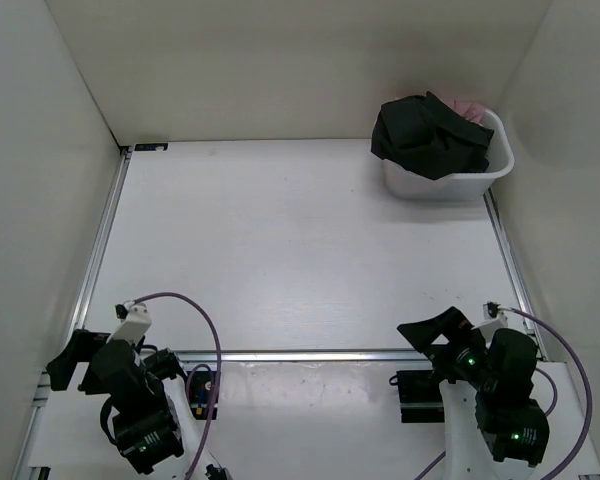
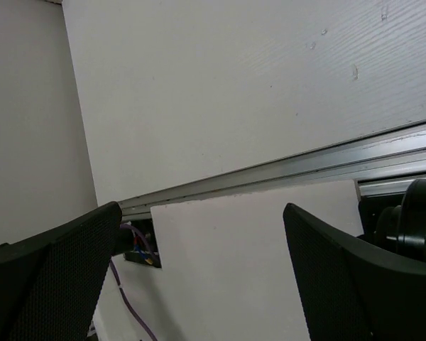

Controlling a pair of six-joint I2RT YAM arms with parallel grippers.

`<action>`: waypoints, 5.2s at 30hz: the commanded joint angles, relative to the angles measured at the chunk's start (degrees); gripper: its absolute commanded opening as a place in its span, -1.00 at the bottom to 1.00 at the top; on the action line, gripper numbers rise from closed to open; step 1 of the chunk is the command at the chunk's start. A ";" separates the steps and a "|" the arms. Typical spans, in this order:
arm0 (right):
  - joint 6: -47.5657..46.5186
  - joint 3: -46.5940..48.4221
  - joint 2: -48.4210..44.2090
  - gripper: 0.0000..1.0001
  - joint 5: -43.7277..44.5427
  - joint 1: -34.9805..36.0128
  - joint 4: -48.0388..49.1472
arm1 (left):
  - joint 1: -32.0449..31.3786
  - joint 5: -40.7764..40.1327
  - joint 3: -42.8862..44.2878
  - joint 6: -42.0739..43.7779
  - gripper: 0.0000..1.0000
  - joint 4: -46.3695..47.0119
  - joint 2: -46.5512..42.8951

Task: Fold and stack the trousers
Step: Grab the trousers from the pile, then flatten the trousers out

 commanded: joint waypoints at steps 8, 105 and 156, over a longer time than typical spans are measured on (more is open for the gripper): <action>-19.45 13.07 12.92 0.98 7.20 0.24 -7.74 | -0.05 1.16 1.32 -8.11 1.00 -0.04 -0.42; -30.91 67.69 97.96 0.98 13.26 56.34 40.37 | -17.71 15.48 33.70 -31.85 1.00 17.98 85.46; -8.57 13.68 83.92 0.10 23.30 10.53 52.73 | -39.12 14.61 21.67 -22.27 1.00 29.23 88.90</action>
